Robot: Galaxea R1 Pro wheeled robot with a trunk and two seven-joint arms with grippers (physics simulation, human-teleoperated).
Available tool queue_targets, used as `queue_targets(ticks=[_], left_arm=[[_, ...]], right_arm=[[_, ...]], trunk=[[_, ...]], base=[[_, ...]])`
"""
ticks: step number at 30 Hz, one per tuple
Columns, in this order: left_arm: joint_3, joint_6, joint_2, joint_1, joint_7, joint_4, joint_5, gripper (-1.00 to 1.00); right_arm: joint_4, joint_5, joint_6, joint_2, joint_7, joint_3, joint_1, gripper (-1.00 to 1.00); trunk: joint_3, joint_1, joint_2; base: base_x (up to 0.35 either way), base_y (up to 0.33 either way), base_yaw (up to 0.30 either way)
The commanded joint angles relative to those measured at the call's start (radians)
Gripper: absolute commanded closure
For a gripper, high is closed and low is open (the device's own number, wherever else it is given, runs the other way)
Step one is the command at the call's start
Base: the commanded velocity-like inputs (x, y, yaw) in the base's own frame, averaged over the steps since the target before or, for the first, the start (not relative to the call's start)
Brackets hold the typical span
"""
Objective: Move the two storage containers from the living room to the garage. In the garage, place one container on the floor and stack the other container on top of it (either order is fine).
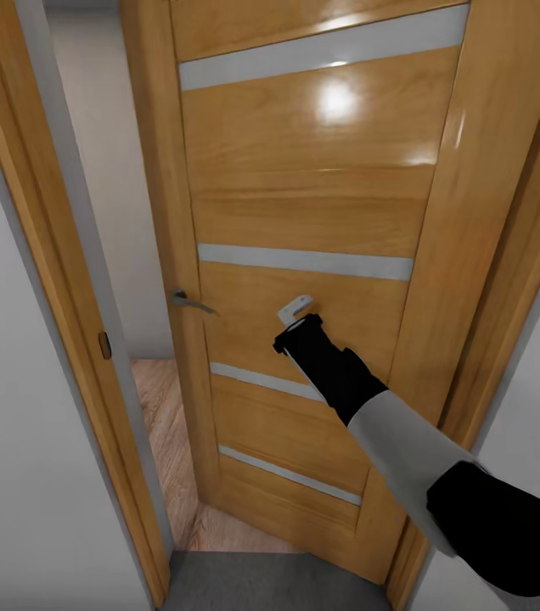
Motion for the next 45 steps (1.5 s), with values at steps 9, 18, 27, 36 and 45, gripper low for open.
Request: queue_targets(ticks=[9, 18, 27, 36, 45], left_arm=[[0.000, -0.001, 0.000, 0.000, 0.000, -0.001, 0.007, -1.00], [0.000, -0.001, 0.000, 0.000, 0.000, -0.001, 0.007, -1.00], [0.000, -0.001, 0.000, 0.000, 0.000, -0.001, 0.007, -1.00], [0.000, -0.001, 0.000, 0.000, 0.000, -0.001, 0.007, -1.00], [0.000, -0.001, 0.000, 0.000, 0.000, -0.001, 0.007, -1.00]], right_arm=[[0.131, 0.037, -0.002, 0.000, -0.047, 0.000, -0.073, -1.00], [0.081, 0.036, 0.006, 0.000, -0.060, -0.003, -0.074, -1.00], [0.199, 0.031, -0.075, 0.000, -0.055, -0.001, -0.074, -1.00], [0.281, 0.031, -0.122, 0.000, -0.061, -0.001, -0.092, -1.00], [0.407, 0.031, -0.186, 0.000, -0.064, -0.003, -0.153, -1.00]], trunk=[[-0.001, 0.000, 0.000], [-0.001, 0.000, 0.000], [-0.001, 0.000, 0.000], [-0.001, 0.000, 0.000], [-0.001, 0.000, 0.000]], base=[[0.000, 0.000, 0.000], [0.000, 0.000, 0.000], [0.000, 0.000, 0.000], [0.000, 0.000, 0.000], [0.000, 0.000, 0.000]])
